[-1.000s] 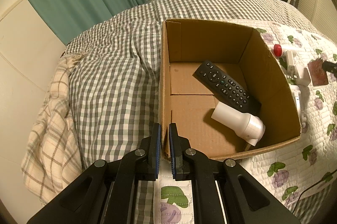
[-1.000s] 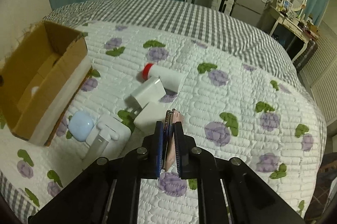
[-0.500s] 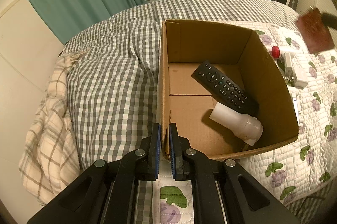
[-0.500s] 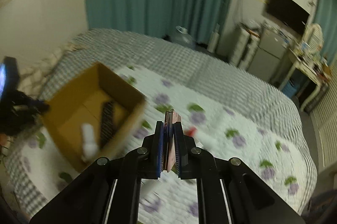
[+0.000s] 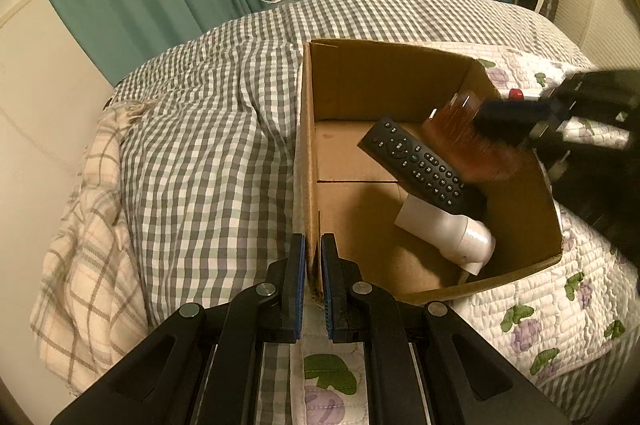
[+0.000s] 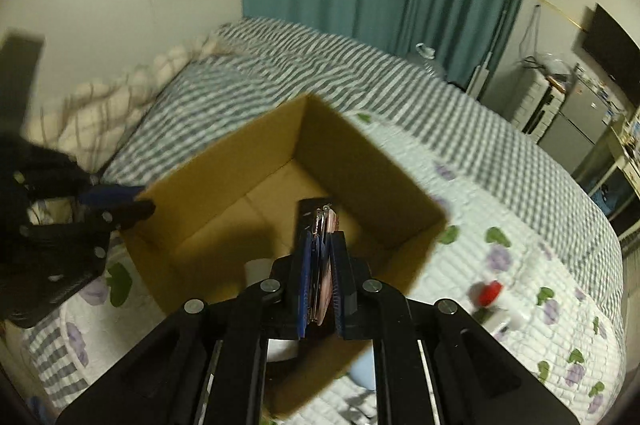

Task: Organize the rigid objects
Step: 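Carry the pink card case with the right tool and drop it into the box, then move the right tool to the white handheld device and grasp it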

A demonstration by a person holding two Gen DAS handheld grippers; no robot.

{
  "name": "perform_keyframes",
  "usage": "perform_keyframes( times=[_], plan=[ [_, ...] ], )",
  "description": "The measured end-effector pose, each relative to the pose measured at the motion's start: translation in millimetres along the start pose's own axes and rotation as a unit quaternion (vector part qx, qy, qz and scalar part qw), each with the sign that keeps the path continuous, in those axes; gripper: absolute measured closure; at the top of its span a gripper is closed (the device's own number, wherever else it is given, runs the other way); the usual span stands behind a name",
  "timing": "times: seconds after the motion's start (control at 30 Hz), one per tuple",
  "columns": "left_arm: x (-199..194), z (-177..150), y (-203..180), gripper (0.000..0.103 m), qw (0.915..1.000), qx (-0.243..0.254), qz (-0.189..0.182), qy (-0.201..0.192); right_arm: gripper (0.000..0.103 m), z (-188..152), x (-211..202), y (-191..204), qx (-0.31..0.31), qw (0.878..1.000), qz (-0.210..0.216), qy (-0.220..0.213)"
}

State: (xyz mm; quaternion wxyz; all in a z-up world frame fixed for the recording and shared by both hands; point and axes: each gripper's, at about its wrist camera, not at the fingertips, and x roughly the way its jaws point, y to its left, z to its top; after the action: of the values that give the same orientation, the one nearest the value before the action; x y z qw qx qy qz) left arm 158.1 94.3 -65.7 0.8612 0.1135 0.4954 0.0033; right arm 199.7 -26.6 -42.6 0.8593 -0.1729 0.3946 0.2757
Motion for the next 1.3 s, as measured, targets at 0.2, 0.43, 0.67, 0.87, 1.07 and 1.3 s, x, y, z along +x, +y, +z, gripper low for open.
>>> perform_keyframes(
  times=[0.2, 0.43, 0.67, 0.87, 1.07, 1.3],
  plan=[
    [0, -1, 1, 0.095, 1.0000, 0.002, -0.003, -0.003, 0.094, -16, 31, 22, -0.017, 0.999, 0.022, 0.032],
    [1, -2, 2, 0.095, 1.0000, -0.001, -0.003, -0.001, 0.093, -23, 23, 22, 0.001, 0.999, 0.045, 0.024],
    [1, -1, 3, 0.095, 1.0000, -0.004, -0.001, 0.002, 0.045, -24, -19, -2, 0.035, 0.999, 0.030, -0.012],
    [1, -1, -1, 0.095, 1.0000, -0.006, 0.003, 0.004, 0.026, -34, -64, -43, 0.090, 0.995, -0.016, -0.048],
    [1, -1, -2, 0.095, 0.9999, -0.005, 0.007, 0.006, 0.024, -67, -89, -91, 0.146, 0.986, -0.064, -0.049],
    [2, 0, -2, 0.095, 0.9999, -0.004, 0.013, 0.009, 0.024, -128, -65, -114, 0.174, 0.978, -0.114, 0.001]
  ],
)
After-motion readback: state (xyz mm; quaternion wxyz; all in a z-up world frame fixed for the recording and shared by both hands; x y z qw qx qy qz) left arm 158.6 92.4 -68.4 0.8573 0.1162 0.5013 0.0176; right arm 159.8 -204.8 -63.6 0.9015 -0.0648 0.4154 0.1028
